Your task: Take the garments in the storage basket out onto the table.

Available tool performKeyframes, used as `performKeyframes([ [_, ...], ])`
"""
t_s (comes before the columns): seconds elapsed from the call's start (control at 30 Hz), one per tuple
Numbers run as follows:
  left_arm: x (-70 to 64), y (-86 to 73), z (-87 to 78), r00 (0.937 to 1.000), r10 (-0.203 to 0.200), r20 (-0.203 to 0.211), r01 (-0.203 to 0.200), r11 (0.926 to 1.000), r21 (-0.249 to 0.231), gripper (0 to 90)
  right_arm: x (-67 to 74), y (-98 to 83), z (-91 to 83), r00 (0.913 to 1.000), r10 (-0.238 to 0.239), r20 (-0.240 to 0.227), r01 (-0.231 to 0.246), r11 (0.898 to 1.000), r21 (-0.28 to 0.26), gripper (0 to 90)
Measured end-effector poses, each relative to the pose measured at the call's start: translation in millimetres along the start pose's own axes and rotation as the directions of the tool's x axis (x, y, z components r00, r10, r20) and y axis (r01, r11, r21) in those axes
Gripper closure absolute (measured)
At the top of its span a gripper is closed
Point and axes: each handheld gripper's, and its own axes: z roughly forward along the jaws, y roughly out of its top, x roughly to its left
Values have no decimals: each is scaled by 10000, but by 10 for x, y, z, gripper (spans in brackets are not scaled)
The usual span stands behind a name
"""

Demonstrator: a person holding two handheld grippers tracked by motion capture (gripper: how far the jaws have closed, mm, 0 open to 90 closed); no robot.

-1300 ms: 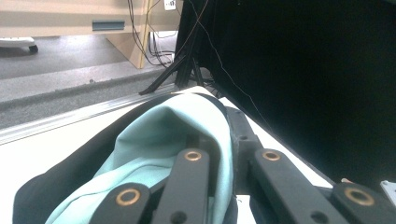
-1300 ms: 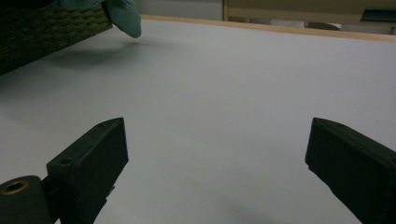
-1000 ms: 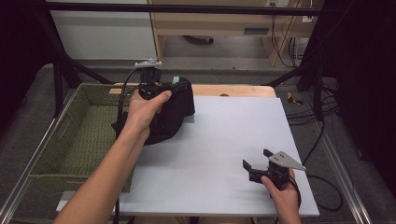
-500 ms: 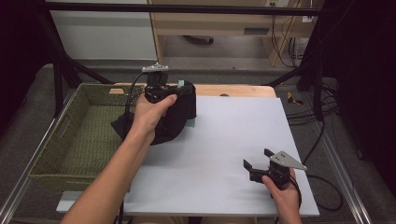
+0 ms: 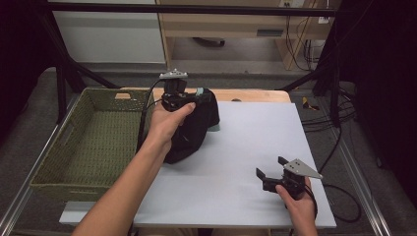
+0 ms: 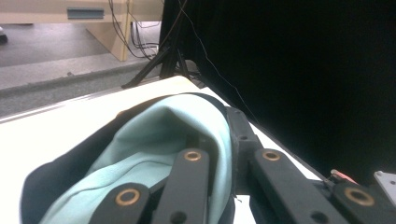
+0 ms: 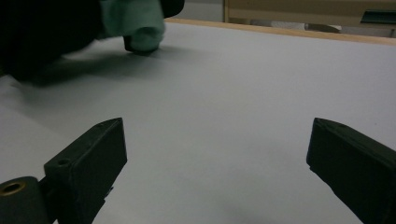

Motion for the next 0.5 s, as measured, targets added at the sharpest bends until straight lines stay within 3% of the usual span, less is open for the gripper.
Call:
performKeyframes([
  [0.5,-299,-116,227,9963,217,830,-232,9996,164,868,-13,0,-21,10000,-25,24,25,10000,22,54],
])
